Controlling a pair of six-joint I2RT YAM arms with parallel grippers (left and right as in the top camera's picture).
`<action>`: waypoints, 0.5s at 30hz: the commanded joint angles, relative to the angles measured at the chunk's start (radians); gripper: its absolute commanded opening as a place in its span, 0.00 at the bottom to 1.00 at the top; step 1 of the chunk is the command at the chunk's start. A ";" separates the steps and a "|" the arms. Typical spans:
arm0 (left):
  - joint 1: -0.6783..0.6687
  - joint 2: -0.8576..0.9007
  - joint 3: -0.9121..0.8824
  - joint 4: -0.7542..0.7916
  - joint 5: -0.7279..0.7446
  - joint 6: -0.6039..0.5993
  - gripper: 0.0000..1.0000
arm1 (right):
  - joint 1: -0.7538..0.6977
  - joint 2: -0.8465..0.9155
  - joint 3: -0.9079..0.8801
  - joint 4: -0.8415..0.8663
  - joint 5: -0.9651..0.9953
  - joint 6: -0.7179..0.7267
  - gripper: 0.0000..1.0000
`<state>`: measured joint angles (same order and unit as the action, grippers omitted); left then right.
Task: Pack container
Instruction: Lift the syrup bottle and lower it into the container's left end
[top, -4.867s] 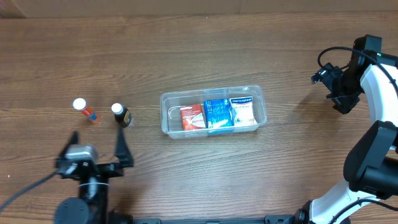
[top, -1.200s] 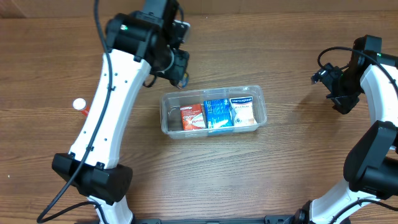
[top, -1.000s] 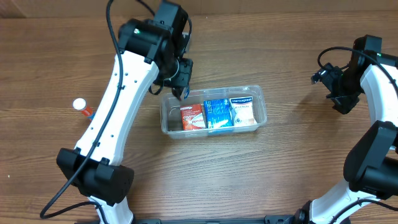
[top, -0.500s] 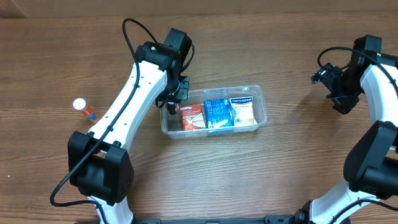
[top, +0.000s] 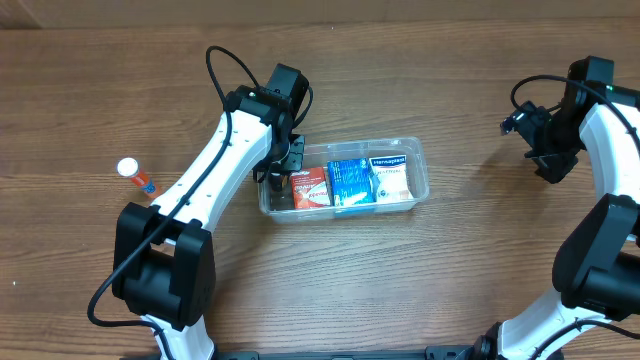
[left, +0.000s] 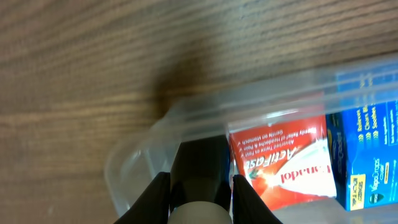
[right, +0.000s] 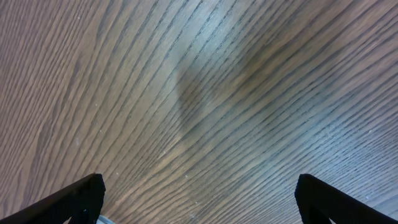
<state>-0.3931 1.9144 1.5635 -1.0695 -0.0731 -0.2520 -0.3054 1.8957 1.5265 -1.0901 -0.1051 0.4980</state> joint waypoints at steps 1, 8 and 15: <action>-0.006 -0.011 0.002 0.052 -0.016 0.181 0.26 | 0.003 -0.003 0.000 0.005 -0.004 0.003 1.00; -0.005 -0.011 0.002 0.087 -0.013 0.418 0.33 | 0.003 -0.003 0.000 0.005 -0.004 0.003 1.00; -0.005 -0.011 0.001 0.073 0.031 0.504 0.59 | 0.003 -0.003 0.000 0.005 -0.004 0.003 1.00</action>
<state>-0.3931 1.9144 1.5620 -0.9966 -0.0788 0.1787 -0.3050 1.8957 1.5265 -1.0901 -0.1051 0.4973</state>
